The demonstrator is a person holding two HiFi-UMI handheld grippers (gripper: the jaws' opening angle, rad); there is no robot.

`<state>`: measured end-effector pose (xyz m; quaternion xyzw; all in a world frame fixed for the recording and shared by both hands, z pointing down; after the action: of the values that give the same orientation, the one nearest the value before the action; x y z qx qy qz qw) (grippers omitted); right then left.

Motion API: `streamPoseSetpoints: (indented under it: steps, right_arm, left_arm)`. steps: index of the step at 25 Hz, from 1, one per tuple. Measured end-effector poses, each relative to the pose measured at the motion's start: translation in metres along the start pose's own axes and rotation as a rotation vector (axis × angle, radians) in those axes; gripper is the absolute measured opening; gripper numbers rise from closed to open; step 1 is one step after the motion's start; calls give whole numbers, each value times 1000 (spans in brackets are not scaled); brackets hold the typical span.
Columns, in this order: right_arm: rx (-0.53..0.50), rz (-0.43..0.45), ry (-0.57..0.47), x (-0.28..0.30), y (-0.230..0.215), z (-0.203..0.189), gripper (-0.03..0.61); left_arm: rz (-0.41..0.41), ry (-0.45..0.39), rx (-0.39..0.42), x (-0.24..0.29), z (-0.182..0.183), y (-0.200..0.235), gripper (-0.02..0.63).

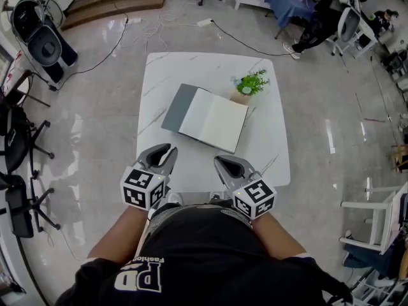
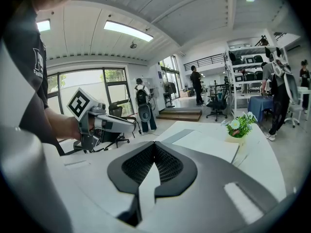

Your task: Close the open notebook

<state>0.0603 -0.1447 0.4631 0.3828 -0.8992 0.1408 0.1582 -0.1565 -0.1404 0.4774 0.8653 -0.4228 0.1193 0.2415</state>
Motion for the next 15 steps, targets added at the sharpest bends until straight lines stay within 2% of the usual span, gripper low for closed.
streamPoseSetpoints:
  steps: [6,15]
  right_arm:
    - [0,-1,2,1,1,0,0]
    - [12,-25,4,1,-2,-2,0]
  left_arm:
    - [46,10,-66,4,-12,25,121]
    - [62,-72,-265,18,-28,72,121]
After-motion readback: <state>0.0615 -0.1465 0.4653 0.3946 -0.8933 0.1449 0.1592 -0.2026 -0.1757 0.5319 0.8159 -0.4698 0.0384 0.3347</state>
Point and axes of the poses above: the fingertips, and each gripper's own axes: x forward along the fingers, y to its left, z out of its top, the point moved 7 cm from there along -x, backward along the fingers, and after that the axes turned 10 degrees about -z, right-handed, at the moved point
